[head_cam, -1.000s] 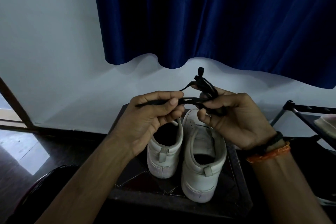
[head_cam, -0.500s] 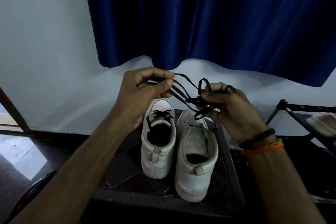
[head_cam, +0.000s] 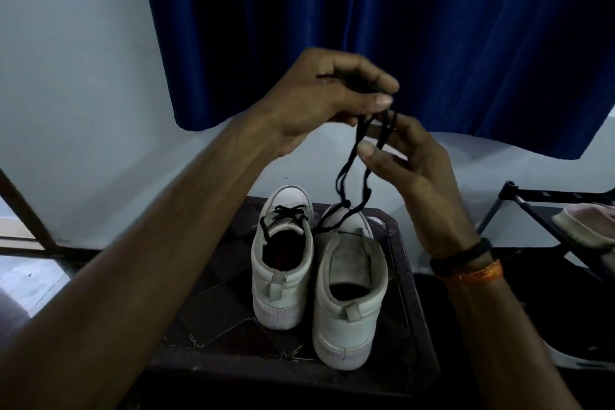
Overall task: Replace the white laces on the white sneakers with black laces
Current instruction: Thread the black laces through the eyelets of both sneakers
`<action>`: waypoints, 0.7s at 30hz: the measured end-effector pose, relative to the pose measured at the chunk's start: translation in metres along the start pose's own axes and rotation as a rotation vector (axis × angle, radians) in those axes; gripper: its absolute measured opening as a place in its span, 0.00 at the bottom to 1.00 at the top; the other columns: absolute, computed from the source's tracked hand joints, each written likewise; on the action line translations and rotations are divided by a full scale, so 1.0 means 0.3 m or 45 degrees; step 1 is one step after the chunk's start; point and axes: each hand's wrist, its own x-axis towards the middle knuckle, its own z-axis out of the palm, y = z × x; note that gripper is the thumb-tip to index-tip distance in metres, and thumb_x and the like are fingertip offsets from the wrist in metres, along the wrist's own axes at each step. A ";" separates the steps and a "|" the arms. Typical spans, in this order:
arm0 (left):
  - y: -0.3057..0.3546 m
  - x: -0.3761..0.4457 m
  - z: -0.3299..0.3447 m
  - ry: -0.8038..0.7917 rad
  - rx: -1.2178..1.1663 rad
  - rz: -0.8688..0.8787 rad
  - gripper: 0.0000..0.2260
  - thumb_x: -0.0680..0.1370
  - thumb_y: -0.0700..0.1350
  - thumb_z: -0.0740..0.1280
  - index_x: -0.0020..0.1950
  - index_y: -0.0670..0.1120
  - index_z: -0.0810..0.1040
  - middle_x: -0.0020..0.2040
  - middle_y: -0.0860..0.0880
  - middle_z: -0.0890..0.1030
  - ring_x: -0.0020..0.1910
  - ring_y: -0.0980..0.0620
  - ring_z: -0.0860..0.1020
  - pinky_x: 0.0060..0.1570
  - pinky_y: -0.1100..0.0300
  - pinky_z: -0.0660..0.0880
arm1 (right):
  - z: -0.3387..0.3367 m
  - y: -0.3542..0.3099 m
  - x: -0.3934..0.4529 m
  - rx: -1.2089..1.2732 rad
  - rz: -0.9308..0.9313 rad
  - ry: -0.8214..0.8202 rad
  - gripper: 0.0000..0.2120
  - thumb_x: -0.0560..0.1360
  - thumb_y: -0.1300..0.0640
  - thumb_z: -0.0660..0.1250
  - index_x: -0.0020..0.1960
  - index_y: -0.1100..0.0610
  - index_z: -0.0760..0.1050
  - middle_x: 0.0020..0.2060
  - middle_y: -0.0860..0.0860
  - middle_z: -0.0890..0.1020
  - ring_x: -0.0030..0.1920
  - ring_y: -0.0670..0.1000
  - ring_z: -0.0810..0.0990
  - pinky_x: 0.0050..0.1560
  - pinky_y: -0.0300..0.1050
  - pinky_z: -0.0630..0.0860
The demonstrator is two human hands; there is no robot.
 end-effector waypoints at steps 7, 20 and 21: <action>0.047 0.091 0.014 -0.078 0.148 0.173 0.10 0.79 0.40 0.71 0.58 0.38 0.83 0.53 0.41 0.85 0.50 0.43 0.83 0.43 0.61 0.80 | -0.032 -0.001 0.009 -0.190 -0.023 0.179 0.14 0.80 0.45 0.67 0.62 0.50 0.80 0.53 0.44 0.85 0.56 0.39 0.81 0.59 0.48 0.77; 0.018 0.160 0.014 -0.631 0.900 0.023 0.09 0.83 0.43 0.65 0.53 0.40 0.82 0.43 0.44 0.85 0.38 0.52 0.85 0.43 0.59 0.83 | -0.043 0.045 0.022 -0.147 0.069 0.083 0.19 0.76 0.45 0.73 0.65 0.49 0.79 0.56 0.45 0.85 0.60 0.42 0.80 0.59 0.49 0.80; 0.018 0.165 0.021 -0.645 0.977 0.032 0.09 0.83 0.44 0.64 0.52 0.41 0.82 0.41 0.44 0.85 0.37 0.53 0.85 0.43 0.60 0.83 | -0.042 0.051 0.024 -0.189 0.081 0.117 0.18 0.76 0.44 0.72 0.62 0.49 0.81 0.54 0.44 0.85 0.58 0.41 0.81 0.59 0.50 0.80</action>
